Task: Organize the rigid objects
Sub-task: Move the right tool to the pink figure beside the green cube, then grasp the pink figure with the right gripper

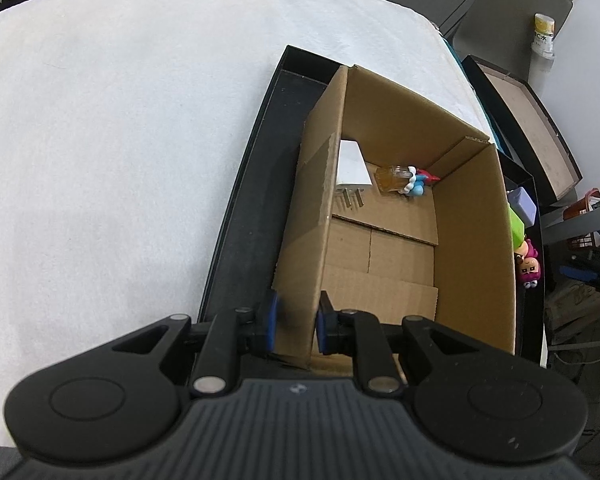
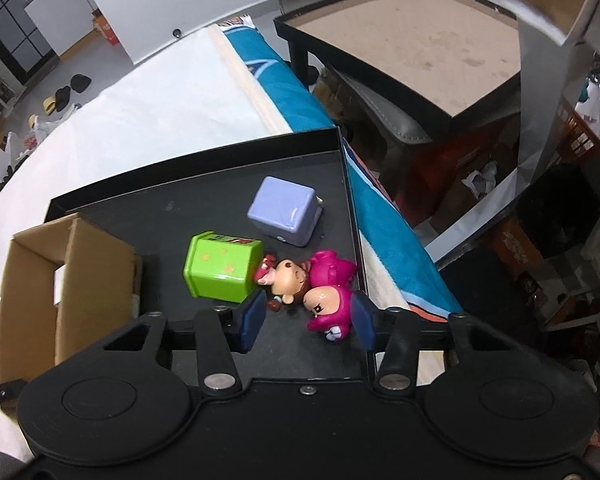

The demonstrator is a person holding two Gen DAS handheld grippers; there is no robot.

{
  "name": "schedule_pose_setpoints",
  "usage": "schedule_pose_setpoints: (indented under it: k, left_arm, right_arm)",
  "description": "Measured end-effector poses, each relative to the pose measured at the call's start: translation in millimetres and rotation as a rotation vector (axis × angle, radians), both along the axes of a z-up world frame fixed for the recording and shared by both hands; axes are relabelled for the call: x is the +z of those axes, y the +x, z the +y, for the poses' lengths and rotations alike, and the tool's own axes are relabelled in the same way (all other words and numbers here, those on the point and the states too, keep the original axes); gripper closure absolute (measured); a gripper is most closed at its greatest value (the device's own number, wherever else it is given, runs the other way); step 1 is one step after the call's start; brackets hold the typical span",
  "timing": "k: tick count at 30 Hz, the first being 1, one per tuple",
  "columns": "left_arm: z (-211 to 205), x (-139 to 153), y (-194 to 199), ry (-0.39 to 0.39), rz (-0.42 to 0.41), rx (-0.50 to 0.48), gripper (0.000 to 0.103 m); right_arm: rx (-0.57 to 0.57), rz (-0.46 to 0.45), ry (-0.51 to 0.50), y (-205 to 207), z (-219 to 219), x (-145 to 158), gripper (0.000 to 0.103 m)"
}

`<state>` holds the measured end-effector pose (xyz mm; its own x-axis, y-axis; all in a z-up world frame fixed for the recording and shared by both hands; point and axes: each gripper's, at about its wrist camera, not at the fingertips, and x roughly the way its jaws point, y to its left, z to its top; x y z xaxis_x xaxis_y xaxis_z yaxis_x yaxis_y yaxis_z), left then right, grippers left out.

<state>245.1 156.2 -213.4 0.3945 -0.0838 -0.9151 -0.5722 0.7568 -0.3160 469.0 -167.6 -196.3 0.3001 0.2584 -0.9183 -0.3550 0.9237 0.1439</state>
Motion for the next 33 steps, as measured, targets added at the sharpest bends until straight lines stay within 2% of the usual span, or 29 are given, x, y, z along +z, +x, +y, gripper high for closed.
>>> schedule_pose_setpoints:
  k: [14,21,33]
  left_arm:
    - [0,-3,3,0.003,0.011,-0.002,0.085]
    - [-1,-4,6,0.011,0.016,-0.011,0.085]
    - [0,-5,5,0.003,0.013,-0.008,0.085]
  right_arm:
    - [-0.018,0.039,-0.059,22,5,-32,0.072]
    - [-0.012,0.033,-0.072,20,9,-37,0.071]
    - [-0.011,0.103,-0.093,4,8,-42,0.066]
